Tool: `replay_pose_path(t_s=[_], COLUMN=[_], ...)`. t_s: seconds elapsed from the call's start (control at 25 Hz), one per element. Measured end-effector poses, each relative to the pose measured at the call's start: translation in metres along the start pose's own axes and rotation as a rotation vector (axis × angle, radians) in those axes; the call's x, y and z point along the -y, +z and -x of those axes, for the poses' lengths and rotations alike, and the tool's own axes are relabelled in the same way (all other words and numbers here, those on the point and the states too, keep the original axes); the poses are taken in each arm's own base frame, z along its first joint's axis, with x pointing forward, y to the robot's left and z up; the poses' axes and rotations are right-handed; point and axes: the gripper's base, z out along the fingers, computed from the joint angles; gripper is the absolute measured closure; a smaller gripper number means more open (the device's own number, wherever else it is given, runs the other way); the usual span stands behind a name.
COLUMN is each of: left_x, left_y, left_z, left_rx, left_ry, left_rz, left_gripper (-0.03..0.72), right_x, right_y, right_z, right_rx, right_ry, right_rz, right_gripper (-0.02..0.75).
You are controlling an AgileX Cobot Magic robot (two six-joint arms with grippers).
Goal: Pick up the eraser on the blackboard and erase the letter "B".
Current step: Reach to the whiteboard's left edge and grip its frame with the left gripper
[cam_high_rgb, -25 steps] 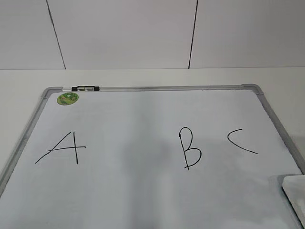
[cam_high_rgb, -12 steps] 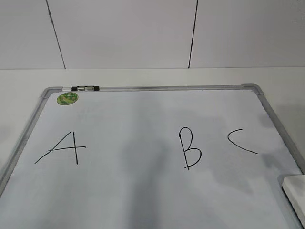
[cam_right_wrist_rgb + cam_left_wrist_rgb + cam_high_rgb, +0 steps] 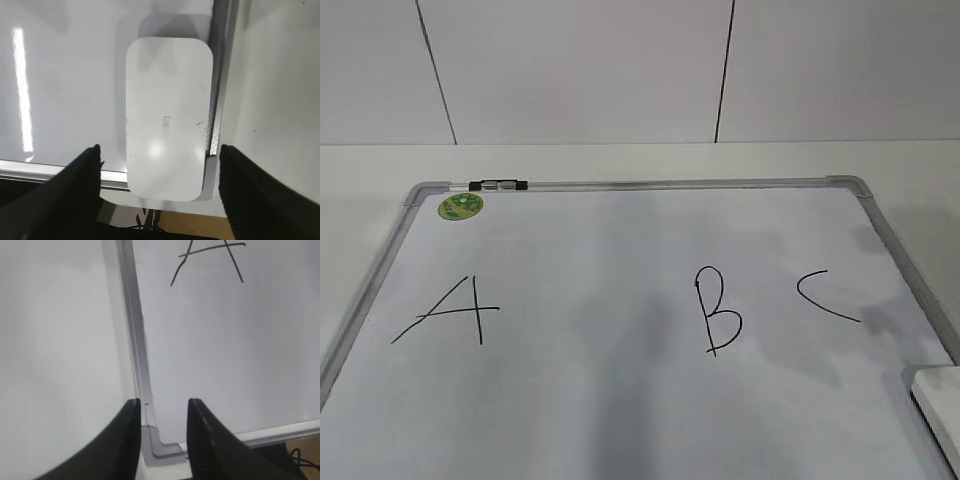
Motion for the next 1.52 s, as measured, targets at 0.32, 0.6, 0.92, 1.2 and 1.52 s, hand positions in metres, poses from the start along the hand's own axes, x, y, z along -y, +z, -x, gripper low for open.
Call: replay_pose_path(t_s=[0.32,0.6,0.92,1.2,1.52], left_x=[-0.010,-0.016,-0.019,-0.023,-0.030], left_y=[0.061,0.108,0.140,0.160,0.182], left_z=[0.078,0.115,0.138,0.147,0.144], left_rx=[-0.098,-0.173,-0.195,-0.222,-0.287], left_ry=[-0.004,-0.012,-0.015,-0.008,0.012], left_rz=[0.049,0.053,0.055,0.066,0.097], left_gripper=[0.449,0.449,0.449,0.491,0.504], right_x=[0.000,0.000,0.000,0.000,0.000], right_y=[0.000,0.000,0.000,0.000,0.000], right_z=[0.000,0.000,0.000,0.000,0.000], right_rx=[0.000,-0.002,-0.002,-0.002,-0.004], right_ry=[0.000,-0.002,-0.002,-0.004,-0.004], right_rz=[0.000,0.000,0.000,0.000,0.000], right_gripper=[0.155,0.155,0.155,0.155,0.155])
